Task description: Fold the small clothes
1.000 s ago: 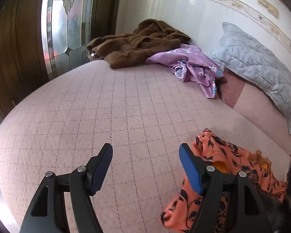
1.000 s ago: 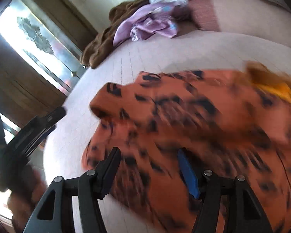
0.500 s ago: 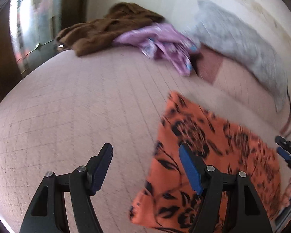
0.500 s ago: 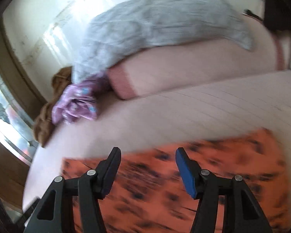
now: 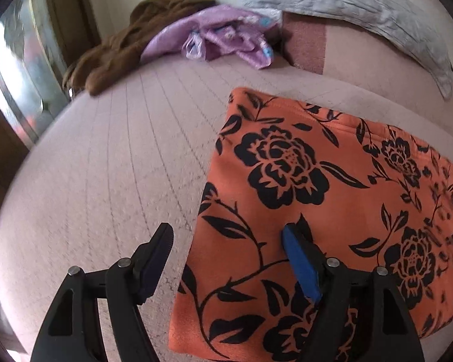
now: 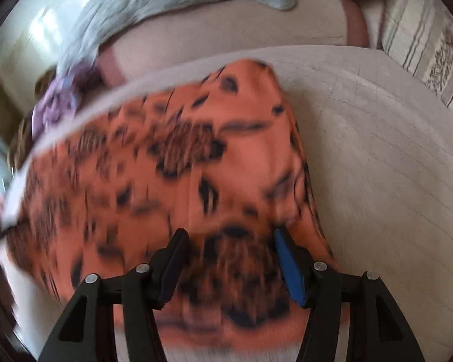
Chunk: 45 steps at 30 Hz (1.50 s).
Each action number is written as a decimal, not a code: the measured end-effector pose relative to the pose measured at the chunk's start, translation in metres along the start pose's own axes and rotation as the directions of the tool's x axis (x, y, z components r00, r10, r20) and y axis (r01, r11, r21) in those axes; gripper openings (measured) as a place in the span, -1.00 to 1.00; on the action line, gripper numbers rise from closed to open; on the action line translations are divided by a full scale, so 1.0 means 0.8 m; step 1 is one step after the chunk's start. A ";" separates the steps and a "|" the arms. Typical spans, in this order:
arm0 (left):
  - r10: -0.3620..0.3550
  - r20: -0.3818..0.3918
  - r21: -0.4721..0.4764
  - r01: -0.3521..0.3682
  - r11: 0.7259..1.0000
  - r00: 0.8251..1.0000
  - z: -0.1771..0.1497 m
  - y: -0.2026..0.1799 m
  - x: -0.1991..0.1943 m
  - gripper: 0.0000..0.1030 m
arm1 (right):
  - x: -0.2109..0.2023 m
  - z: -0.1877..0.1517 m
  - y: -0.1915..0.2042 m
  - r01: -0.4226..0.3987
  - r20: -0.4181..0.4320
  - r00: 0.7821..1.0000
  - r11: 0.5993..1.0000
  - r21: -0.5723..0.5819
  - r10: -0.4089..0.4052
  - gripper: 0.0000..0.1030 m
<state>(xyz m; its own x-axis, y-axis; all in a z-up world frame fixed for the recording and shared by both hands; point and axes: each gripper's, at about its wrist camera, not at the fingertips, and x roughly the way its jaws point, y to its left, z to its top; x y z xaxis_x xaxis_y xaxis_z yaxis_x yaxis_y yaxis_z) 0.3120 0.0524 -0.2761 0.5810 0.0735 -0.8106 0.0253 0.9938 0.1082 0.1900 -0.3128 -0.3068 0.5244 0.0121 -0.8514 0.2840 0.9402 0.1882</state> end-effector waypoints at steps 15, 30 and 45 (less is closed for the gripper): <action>-0.065 0.153 0.047 0.058 0.997 0.986 -0.017 -0.028 -0.087 0.49 | -0.084 -0.051 0.005 0.005 0.111 0.994 0.997 -0.071 0.003 0.19; -0.113 0.160 0.067 0.104 0.992 0.981 -0.017 -0.039 -0.099 0.49 | -0.028 -0.046 0.057 -0.015 0.055 0.998 0.990 -0.142 0.023 0.24; -0.221 0.087 0.038 0.218 0.975 0.971 -0.050 -0.068 -0.113 0.67 | -0.026 -0.047 0.056 -0.030 0.052 0.998 0.990 -0.140 0.037 0.25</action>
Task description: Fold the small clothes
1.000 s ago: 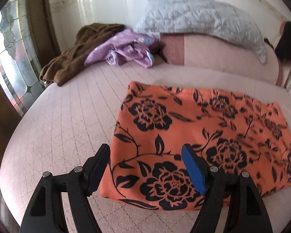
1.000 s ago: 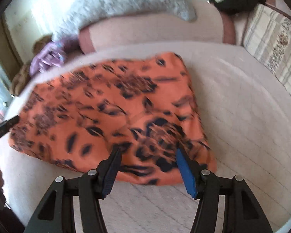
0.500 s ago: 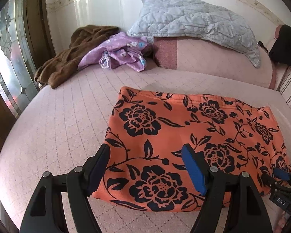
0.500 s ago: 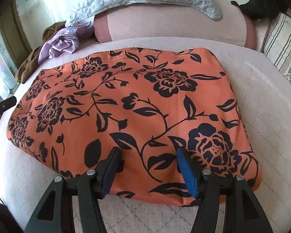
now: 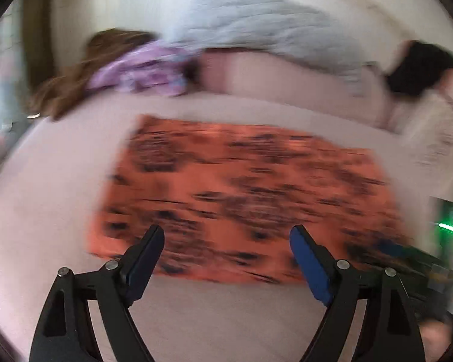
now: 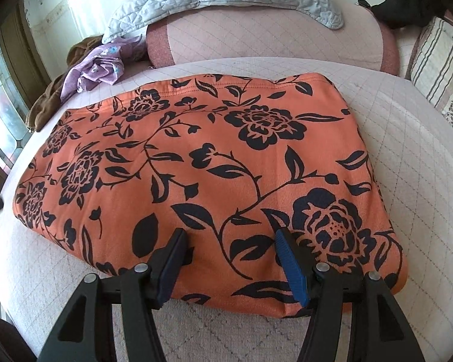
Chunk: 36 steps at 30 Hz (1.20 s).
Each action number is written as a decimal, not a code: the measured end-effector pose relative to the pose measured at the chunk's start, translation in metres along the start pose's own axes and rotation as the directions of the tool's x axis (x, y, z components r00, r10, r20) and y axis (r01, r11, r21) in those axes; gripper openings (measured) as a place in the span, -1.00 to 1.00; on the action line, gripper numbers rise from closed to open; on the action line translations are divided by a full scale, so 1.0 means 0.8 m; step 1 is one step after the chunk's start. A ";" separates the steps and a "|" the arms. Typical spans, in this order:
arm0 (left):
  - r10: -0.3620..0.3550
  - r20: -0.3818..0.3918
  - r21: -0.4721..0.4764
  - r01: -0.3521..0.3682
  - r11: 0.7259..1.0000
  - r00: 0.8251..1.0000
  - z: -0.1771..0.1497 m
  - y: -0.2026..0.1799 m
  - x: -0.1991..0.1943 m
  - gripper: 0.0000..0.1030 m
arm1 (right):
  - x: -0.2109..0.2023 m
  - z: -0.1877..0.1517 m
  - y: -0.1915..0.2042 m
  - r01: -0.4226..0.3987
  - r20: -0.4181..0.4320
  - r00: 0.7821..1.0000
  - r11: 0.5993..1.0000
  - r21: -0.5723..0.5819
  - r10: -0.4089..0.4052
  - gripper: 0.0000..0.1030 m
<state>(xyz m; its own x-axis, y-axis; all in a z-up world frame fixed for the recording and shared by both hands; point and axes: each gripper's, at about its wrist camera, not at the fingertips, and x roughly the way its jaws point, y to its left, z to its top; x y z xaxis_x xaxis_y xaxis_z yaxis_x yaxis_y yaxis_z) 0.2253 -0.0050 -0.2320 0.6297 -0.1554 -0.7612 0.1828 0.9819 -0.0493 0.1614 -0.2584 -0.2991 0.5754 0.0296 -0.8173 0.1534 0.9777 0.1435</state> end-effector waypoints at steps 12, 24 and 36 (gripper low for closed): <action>0.297 -0.156 -0.112 -0.315 0.942 0.942 -0.001 0.066 0.098 0.83 | -0.002 0.000 -0.001 -0.007 0.000 1.000 1.000 -0.001 0.007 0.29; 0.335 -0.115 0.007 -0.336 0.942 0.935 -0.023 0.041 0.081 0.87 | -0.002 0.002 -0.001 -0.011 -0.016 1.000 1.000 0.000 0.011 0.29; 0.261 -0.118 0.078 -0.253 0.964 0.958 -0.075 0.004 -0.061 0.86 | -0.010 0.001 -0.007 -0.048 -0.022 0.999 0.999 0.019 0.049 0.29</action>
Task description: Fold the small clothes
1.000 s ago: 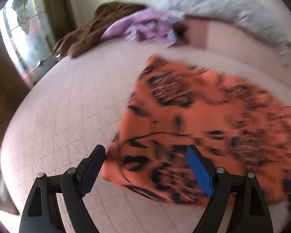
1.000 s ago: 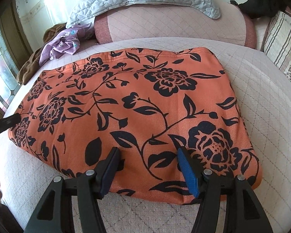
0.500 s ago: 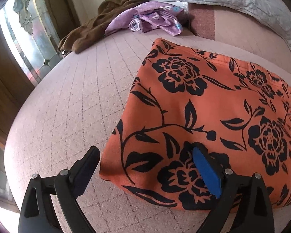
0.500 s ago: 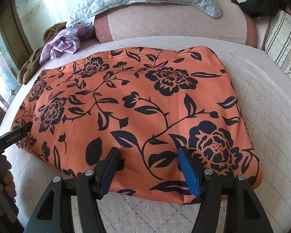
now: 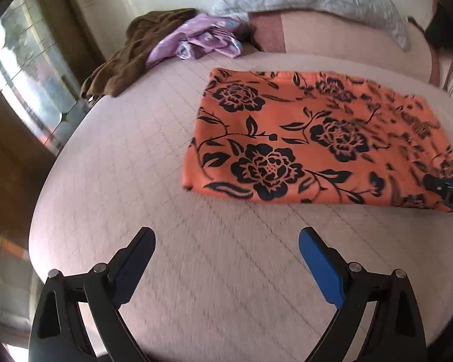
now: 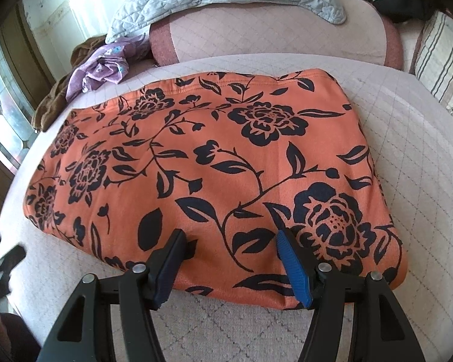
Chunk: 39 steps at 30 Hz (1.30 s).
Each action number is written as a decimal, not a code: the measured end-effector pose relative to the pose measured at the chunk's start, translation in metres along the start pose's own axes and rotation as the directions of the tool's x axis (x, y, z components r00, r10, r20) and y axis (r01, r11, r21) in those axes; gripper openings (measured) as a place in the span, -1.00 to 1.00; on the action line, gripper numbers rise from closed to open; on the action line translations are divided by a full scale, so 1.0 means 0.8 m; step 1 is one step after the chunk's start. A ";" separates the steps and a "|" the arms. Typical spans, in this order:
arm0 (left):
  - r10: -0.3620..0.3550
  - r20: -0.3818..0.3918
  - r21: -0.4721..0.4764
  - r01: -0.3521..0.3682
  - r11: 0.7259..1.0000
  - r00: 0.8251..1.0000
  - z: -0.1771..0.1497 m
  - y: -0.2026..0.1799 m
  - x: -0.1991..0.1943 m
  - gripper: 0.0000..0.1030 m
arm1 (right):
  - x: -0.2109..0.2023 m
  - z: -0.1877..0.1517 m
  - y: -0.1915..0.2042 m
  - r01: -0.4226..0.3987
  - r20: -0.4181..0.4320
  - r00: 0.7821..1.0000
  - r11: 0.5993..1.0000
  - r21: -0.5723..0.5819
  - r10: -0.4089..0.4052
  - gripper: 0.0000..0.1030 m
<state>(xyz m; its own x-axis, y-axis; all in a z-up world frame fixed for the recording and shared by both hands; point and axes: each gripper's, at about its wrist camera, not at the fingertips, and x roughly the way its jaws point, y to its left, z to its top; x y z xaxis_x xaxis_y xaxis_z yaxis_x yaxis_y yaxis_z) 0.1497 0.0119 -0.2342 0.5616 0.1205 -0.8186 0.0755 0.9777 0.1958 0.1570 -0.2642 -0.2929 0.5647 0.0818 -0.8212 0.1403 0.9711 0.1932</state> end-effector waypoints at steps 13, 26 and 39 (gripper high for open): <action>0.029 0.070 -0.030 -0.027 0.999 0.997 0.031 0.018 -0.061 0.86 | -0.073 0.000 -0.005 -0.105 0.170 0.980 0.994 -0.005 0.104 0.14; 0.008 0.057 0.013 -0.009 1.000 0.998 0.080 -0.027 -0.016 0.86 | -0.073 0.010 -0.021 -0.152 0.159 0.977 0.987 0.047 0.143 0.15; 0.001 0.074 0.023 -0.003 1.000 0.997 0.096 -0.015 0.027 0.86 | -0.068 0.025 -0.030 -0.175 0.168 0.973 0.981 0.088 0.159 0.15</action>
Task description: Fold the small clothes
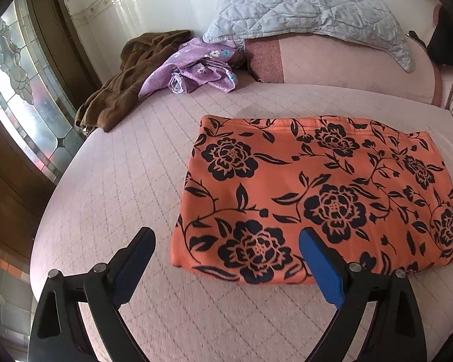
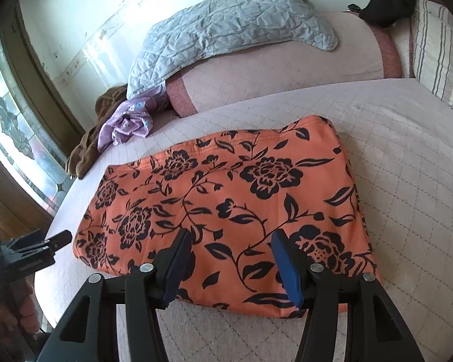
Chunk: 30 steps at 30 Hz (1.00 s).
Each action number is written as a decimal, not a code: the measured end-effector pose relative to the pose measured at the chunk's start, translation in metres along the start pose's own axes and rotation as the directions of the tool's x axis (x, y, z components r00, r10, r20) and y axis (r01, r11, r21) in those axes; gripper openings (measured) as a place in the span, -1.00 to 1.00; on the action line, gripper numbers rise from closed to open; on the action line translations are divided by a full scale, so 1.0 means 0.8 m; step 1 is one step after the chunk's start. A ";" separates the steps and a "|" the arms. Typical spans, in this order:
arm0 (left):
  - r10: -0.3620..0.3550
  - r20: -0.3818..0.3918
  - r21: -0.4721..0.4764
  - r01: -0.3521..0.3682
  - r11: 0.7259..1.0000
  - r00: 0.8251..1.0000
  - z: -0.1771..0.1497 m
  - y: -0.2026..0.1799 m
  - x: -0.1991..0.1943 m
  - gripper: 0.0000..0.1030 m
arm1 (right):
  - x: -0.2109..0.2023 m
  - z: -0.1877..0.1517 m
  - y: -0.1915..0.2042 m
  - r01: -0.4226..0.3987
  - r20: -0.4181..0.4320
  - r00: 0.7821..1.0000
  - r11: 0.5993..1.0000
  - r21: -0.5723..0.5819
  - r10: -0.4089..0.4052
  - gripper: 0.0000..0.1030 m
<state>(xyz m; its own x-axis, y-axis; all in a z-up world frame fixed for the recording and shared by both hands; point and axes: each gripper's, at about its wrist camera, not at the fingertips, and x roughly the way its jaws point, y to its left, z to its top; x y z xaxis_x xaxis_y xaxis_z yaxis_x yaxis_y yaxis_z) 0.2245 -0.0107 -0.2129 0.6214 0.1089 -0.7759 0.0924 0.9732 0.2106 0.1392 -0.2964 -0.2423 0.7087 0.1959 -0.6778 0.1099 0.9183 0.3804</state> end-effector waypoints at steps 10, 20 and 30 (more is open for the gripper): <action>-0.010 -0.029 -0.062 0.008 0.998 1.000 -0.016 0.022 0.060 0.86 | 0.007 0.001 -0.005 0.053 0.024 0.998 0.998 0.027 -0.054 0.15; -0.050 0.008 -0.121 0.050 0.991 0.999 -0.036 0.043 0.066 0.89 | 0.006 -0.023 -0.001 0.060 -0.031 0.998 0.998 -0.004 -0.060 0.16; -0.095 0.087 -0.020 0.097 0.995 0.992 -0.053 0.030 0.025 0.89 | -0.063 -0.046 -0.052 -0.025 -0.037 0.999 0.970 0.244 0.035 0.21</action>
<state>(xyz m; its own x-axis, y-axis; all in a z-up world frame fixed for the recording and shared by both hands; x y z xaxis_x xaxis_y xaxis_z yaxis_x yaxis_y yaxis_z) 0.2062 0.0235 -0.2489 0.6751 -0.0017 -0.7378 0.1367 0.9830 0.1229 0.0729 -0.3320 -0.2469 0.6859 0.2402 -0.6870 0.2588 0.8017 0.5387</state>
